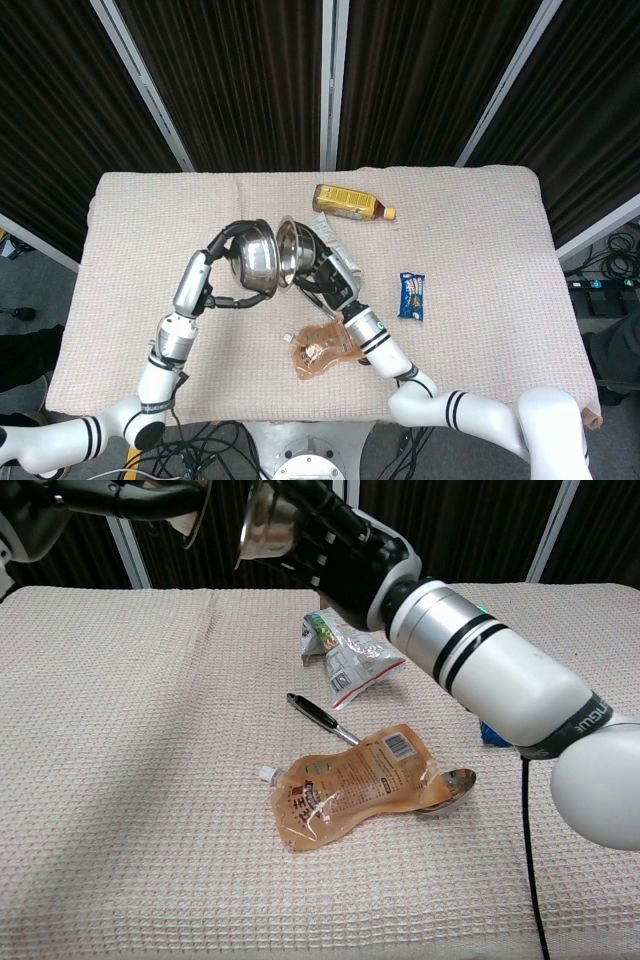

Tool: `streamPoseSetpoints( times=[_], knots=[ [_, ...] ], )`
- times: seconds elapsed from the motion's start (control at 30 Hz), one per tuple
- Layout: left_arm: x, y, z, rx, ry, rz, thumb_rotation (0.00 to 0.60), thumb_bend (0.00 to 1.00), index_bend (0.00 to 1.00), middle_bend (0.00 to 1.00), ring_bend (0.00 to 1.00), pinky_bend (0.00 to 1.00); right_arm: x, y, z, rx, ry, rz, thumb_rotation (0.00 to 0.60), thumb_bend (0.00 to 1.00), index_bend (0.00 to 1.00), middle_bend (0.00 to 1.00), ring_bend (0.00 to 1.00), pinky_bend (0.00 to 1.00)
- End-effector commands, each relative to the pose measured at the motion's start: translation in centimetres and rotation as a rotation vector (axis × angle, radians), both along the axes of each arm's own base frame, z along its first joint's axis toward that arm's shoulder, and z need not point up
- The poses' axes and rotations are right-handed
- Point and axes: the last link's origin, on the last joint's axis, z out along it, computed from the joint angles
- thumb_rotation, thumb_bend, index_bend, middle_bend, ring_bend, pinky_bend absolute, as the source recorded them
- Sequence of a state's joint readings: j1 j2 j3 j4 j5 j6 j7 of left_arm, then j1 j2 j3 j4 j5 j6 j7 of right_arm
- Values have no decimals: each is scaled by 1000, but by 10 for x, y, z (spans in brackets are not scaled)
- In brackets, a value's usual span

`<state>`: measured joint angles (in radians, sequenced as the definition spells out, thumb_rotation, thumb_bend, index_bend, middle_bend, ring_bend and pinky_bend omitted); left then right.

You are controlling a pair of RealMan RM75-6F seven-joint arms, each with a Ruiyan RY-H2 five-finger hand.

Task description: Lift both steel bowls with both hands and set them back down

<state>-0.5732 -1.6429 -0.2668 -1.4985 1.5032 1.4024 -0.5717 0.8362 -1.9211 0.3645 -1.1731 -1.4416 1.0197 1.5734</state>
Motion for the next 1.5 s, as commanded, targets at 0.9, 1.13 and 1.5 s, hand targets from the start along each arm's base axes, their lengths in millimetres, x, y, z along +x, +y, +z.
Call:
streamPoseSetpoints(
  times=[0.9, 1.13, 1.5],
  knots=[
    [-117, -20, 42, 69, 280, 220, 600, 0, 484, 492, 454, 648, -145, 35, 56, -445, 774, -53, 600, 169, 376, 364, 293, 438],
    [-191, -34, 53, -60, 753, 265, 600, 0, 502, 516, 469, 654, -215, 116, 103, -461, 1554, -122, 600, 187, 376, 361, 293, 439],
    [-199, -29, 37, -167, 1057, 192, 600, 0, 389, 448, 412, 591, -240, 150, 112, -309, 1773, -238, 600, 186, 380, 345, 289, 439]
  ],
)
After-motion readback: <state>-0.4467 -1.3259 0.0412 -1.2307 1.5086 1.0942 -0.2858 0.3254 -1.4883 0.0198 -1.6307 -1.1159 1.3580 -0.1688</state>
